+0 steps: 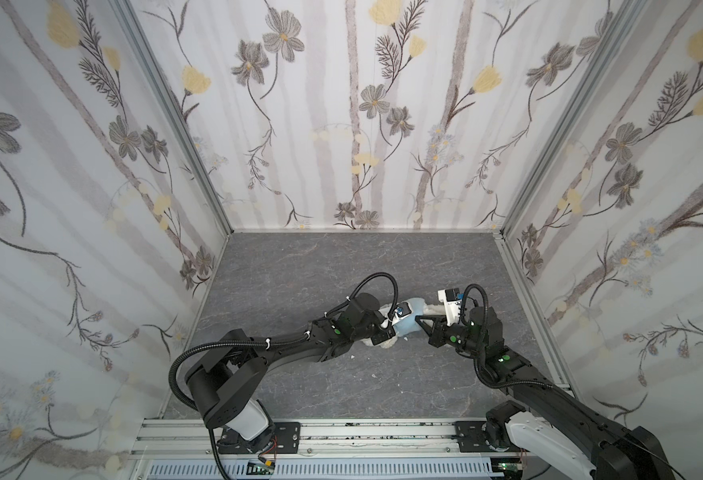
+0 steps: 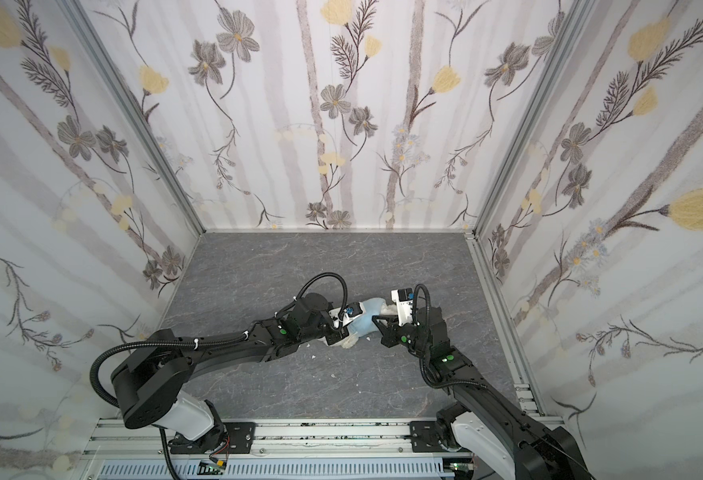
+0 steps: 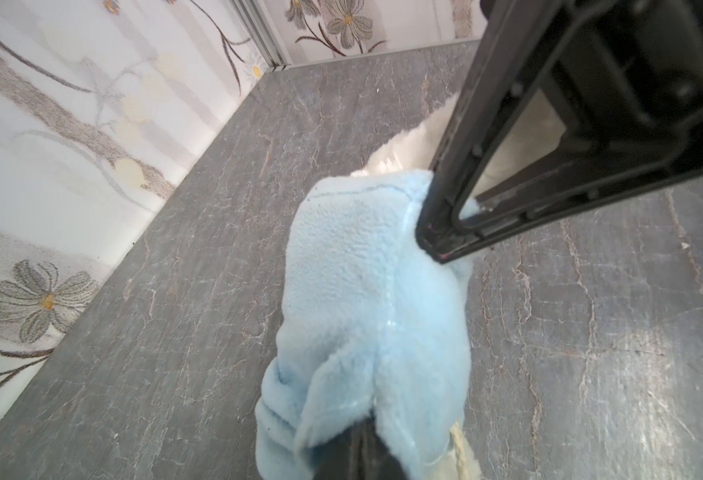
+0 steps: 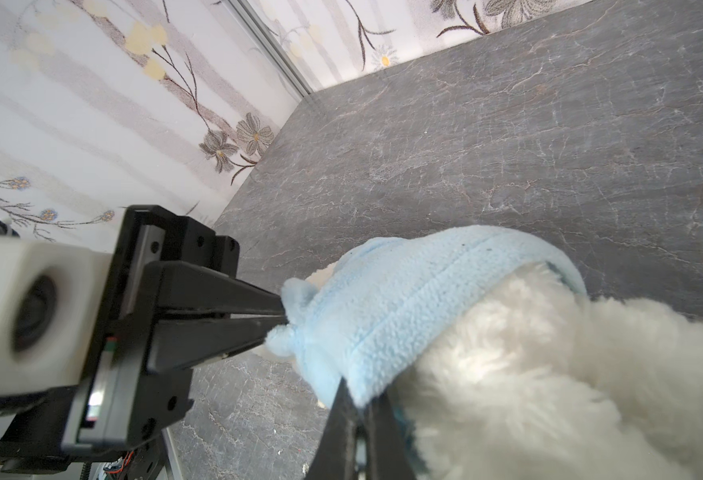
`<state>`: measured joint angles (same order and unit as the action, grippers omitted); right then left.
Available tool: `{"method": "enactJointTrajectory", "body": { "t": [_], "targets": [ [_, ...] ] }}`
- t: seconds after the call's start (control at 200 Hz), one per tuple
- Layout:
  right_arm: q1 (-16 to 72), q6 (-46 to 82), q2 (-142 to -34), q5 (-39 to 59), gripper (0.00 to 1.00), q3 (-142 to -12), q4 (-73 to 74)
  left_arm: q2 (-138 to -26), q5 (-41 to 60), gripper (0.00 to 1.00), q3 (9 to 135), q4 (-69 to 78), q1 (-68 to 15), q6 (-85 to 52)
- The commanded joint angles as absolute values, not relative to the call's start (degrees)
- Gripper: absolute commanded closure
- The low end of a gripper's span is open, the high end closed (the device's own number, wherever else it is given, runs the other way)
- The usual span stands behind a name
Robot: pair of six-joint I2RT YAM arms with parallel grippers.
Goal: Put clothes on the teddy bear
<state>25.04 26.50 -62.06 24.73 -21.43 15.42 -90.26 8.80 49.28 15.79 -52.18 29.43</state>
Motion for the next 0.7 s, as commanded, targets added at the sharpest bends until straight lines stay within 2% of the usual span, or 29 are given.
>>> {"method": "enactJointTrajectory", "body": {
  "t": [0.0,0.245,0.435,0.6,0.694],
  "targets": [
    [25.0,28.2,-62.6,25.8,1.0,-22.0,19.9,-91.2,16.2,0.89,50.6,14.2,-52.2,32.1],
    [25.9,36.5,-62.3,24.5,1.0,-19.5,24.5,-94.2,21.7,0.83,53.4,14.7,-52.0,34.2],
    [28.4,38.7,-60.8,18.6,1.0,-19.6,22.4,-94.4,29.3,0.74,55.1,14.9,-49.7,32.2],
    [27.8,32.8,-60.9,14.0,1.0,-22.4,12.0,-95.6,29.0,0.71,55.6,14.9,-48.8,31.6],
    [25.9,28.5,-62.5,17.0,1.0,-25.8,5.9,-96.9,26.1,0.73,56.3,15.1,-48.3,30.7]
  ]
}}
